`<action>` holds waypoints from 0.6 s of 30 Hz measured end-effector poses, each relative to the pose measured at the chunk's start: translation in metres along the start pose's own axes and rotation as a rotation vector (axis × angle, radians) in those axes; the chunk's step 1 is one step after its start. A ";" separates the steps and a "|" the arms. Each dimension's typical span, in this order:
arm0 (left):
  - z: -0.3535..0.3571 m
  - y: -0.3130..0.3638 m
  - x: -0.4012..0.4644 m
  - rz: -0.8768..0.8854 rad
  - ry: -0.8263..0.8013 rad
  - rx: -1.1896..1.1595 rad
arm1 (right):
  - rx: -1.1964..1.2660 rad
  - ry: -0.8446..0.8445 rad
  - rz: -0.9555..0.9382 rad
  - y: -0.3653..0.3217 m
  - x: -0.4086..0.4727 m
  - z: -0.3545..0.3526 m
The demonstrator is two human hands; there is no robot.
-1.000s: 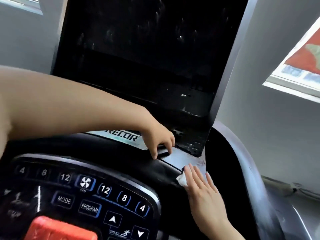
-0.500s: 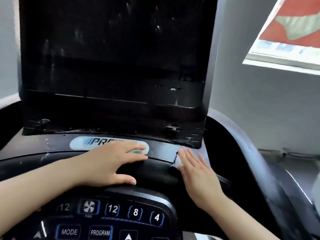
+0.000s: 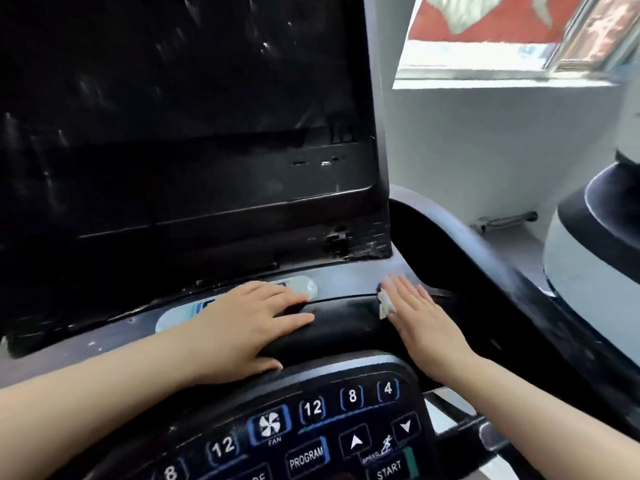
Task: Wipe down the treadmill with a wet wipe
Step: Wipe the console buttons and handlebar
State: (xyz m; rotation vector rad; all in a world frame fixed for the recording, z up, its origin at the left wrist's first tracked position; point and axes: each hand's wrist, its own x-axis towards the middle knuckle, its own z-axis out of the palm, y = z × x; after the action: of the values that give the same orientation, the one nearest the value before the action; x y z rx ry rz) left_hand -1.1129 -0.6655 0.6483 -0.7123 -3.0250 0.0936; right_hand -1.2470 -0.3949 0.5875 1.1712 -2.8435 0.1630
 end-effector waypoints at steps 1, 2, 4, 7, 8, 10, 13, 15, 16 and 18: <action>-0.001 -0.001 0.001 0.018 -0.002 0.008 | -0.011 -0.002 -0.032 -0.013 0.002 0.000; -0.002 -0.002 0.002 0.034 -0.009 0.018 | -0.035 0.001 -0.103 -0.020 0.003 0.001; -0.002 -0.004 0.005 0.053 -0.033 0.028 | -0.133 -0.011 -0.251 -0.012 -0.008 0.002; -0.002 -0.005 0.007 0.081 -0.057 0.036 | -0.178 -0.035 -0.204 0.026 -0.040 -0.001; -0.002 -0.004 0.008 0.095 -0.056 0.035 | -0.181 -0.046 -0.143 0.037 -0.049 0.000; -0.004 -0.001 0.011 0.122 -0.049 0.037 | -0.220 -0.001 -0.064 0.044 -0.052 0.005; -0.007 0.000 0.016 0.162 -0.039 0.069 | -0.205 0.079 -0.115 0.016 -0.023 0.008; -0.009 0.001 0.018 0.169 -0.041 0.081 | -0.226 0.123 -0.289 0.005 -0.013 0.010; -0.009 0.001 0.018 0.175 -0.043 0.088 | -0.251 0.103 -0.381 0.009 -0.016 0.011; -0.011 0.002 0.018 0.181 -0.046 0.106 | -0.332 0.062 -0.497 0.032 -0.036 0.019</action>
State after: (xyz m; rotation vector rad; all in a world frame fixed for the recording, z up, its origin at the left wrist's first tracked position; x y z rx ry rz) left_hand -1.1273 -0.6554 0.6591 -0.9854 -2.9639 0.2760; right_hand -1.2445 -0.3498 0.5632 1.6890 -2.3094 -0.2789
